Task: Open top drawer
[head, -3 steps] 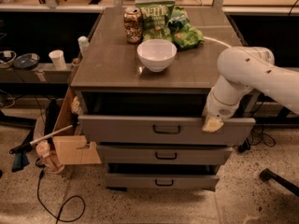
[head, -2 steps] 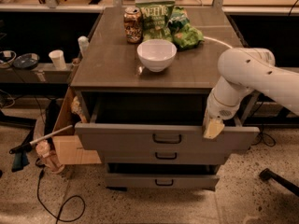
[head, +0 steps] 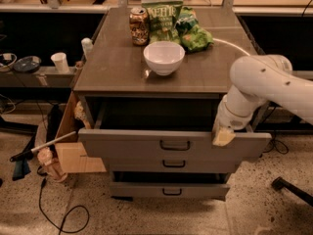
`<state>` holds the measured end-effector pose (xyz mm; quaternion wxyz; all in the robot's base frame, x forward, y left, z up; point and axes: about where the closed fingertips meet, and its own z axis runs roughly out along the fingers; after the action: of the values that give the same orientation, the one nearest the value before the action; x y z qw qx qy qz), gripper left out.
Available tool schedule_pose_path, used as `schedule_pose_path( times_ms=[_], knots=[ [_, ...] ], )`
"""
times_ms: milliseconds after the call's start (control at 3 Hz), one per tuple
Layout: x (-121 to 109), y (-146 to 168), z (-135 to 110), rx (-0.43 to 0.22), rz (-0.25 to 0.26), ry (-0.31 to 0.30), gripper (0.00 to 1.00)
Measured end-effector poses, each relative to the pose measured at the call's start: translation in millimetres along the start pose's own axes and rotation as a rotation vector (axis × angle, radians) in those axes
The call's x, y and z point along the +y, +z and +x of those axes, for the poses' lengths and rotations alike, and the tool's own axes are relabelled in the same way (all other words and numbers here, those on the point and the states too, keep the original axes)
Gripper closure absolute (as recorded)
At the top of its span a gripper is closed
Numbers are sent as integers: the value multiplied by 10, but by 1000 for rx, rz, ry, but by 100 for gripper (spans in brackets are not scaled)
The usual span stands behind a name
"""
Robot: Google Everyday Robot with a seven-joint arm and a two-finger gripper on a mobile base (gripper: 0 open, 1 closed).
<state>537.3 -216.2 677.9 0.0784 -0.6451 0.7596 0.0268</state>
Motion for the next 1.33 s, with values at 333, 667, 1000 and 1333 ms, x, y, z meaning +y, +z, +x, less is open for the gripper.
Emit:
schedule_pose_path(
  times_ms=[333,667,1000,1333],
  knots=[
    [168,-58,81,-1,78,43,100],
    [302,-80,125,-22,107,54,100],
    [305,-74,116,-22,107,54,100],
    [434,-96,116,-54,103,31,100]
  ],
)
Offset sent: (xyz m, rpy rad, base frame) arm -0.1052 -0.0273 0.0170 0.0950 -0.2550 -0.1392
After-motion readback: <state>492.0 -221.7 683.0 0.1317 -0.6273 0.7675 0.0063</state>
